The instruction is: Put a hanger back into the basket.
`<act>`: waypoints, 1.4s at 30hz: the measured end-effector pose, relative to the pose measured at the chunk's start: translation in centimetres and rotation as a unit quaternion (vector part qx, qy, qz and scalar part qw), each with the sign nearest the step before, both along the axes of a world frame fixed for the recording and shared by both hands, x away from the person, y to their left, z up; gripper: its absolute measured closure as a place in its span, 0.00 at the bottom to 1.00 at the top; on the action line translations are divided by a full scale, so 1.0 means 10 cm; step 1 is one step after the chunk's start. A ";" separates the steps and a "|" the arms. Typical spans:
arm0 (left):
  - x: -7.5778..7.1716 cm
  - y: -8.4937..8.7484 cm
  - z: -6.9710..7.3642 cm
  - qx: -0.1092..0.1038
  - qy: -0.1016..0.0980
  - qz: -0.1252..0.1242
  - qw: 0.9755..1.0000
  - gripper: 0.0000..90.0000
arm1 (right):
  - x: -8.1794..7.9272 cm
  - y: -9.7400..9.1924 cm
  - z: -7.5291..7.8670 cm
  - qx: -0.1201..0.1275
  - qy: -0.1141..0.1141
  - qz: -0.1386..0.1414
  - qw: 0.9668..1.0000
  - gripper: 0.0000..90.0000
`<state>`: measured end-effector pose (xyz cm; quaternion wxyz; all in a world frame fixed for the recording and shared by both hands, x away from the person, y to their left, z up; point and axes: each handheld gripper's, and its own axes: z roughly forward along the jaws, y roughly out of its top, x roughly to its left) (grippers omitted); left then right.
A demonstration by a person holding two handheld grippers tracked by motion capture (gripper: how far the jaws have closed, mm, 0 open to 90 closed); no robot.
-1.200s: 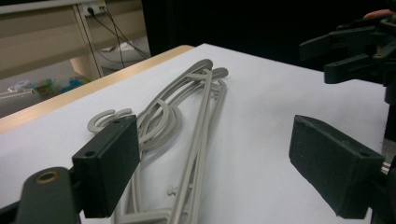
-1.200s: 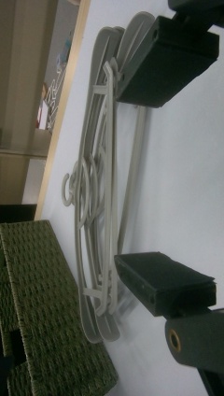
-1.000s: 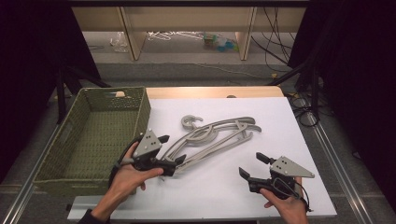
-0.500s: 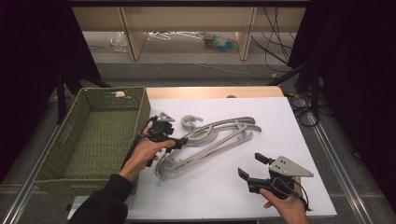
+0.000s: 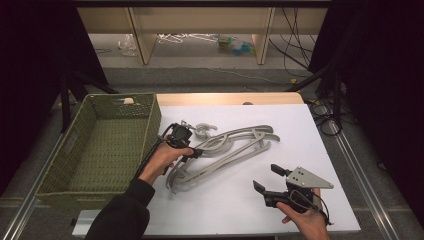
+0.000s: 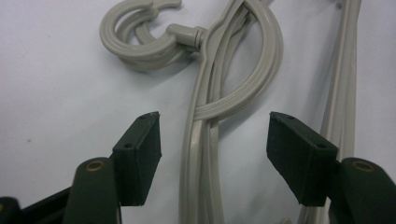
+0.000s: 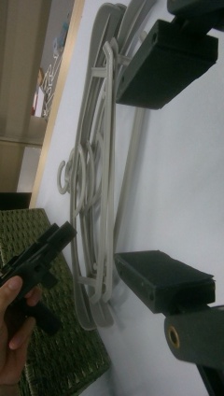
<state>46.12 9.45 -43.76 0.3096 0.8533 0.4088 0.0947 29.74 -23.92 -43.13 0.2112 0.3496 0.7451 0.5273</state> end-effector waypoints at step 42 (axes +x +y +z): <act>0.07 0.07 -0.02 -0.028 0.011 -0.020 0.999 0.90 | 0.01 -0.01 0.01 -0.018 0.003 0.001 1.000 0.25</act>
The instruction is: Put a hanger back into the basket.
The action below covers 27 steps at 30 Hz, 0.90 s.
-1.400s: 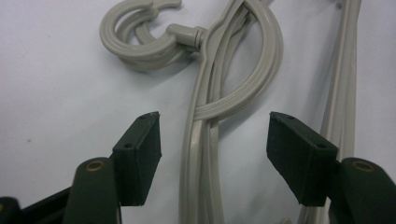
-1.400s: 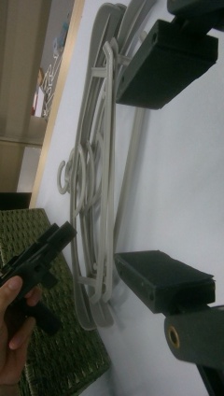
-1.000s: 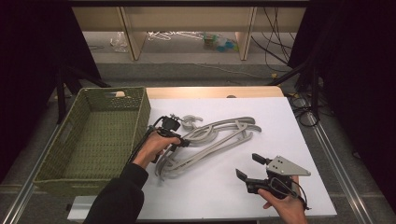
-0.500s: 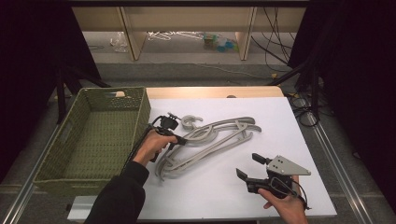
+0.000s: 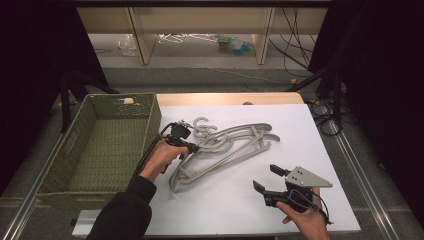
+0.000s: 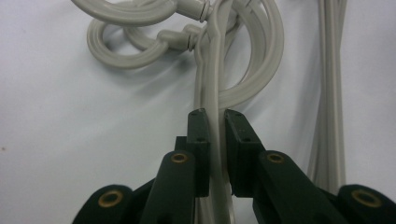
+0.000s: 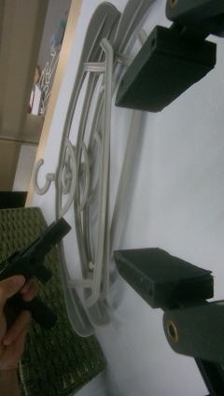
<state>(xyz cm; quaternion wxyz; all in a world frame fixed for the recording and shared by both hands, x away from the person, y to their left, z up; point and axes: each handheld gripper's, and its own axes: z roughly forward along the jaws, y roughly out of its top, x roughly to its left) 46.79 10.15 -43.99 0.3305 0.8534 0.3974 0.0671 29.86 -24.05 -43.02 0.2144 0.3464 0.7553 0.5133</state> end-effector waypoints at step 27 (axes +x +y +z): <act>-0.63 0.26 0.94 -0.076 -0.171 0.023 0.982 0.90 | 0.00 -0.01 0.00 -0.004 0.002 -0.004 1.000 0.26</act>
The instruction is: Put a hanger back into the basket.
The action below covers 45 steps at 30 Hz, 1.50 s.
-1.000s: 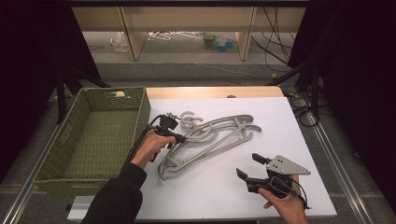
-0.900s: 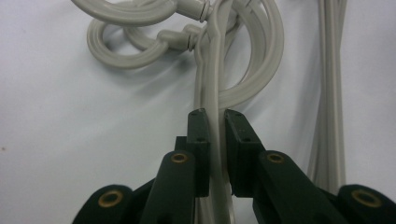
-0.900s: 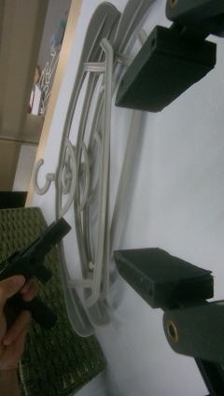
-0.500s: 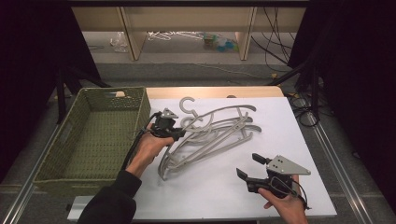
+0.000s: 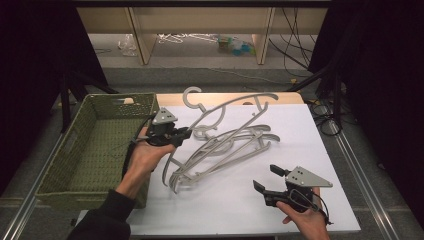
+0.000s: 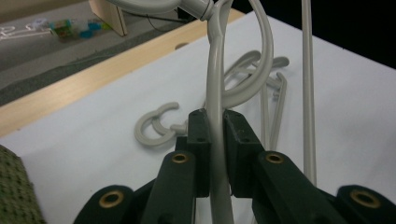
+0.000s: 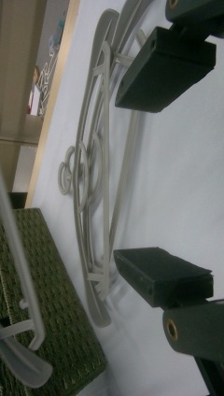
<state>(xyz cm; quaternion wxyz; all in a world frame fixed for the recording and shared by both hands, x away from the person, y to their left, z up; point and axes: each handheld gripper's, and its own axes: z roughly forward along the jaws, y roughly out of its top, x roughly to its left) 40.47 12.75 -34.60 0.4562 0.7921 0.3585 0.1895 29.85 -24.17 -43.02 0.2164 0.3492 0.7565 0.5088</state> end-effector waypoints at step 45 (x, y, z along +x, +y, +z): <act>-0.31 2.36 0.18 0.070 -0.074 0.179 0.978 0.91 | 0.06 0.07 -0.05 0.010 0.017 0.013 1.000 0.25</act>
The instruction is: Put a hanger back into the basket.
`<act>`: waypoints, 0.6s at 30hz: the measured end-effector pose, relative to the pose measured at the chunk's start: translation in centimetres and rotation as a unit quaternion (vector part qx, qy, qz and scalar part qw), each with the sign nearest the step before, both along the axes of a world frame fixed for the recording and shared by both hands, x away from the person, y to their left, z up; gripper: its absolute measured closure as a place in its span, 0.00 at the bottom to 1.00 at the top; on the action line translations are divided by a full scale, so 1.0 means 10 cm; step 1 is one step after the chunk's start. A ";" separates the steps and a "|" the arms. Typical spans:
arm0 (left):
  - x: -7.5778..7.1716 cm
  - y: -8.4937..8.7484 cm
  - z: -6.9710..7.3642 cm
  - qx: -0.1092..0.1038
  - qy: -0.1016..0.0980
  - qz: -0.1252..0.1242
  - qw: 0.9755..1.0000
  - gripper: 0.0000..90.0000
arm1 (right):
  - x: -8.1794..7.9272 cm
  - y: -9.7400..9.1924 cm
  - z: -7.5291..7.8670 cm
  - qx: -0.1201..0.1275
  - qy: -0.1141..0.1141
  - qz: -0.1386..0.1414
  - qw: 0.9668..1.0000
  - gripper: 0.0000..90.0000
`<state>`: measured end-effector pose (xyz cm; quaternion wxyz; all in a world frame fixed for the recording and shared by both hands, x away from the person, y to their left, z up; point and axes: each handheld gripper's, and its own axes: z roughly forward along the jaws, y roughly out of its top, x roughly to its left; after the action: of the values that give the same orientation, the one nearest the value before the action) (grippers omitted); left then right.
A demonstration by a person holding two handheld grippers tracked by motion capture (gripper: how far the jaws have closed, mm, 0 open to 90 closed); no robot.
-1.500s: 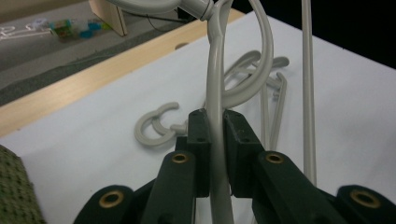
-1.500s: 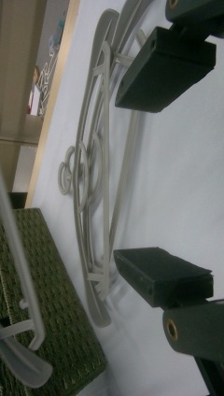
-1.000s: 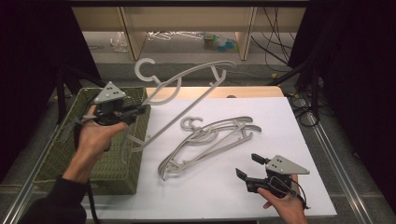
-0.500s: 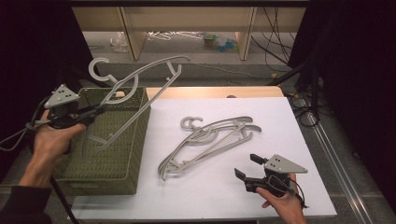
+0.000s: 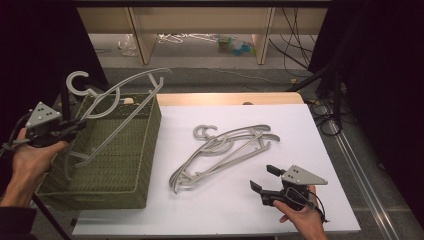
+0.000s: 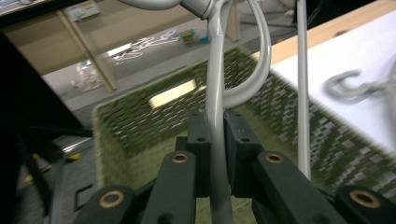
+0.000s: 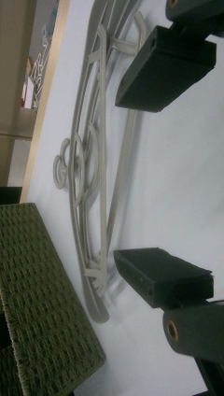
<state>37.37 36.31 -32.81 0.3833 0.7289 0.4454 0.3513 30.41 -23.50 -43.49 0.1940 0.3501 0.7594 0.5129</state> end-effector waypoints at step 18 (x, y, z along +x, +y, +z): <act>-0.04 0.39 -0.37 0.015 0.032 0.032 0.999 0.91 | 0.02 0.01 -0.02 0.006 -0.008 -0.002 1.000 0.25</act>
<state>36.97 40.18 -36.47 0.3460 0.7308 0.4754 0.3468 30.64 -23.36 -43.71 0.1990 0.3490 0.7540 0.5197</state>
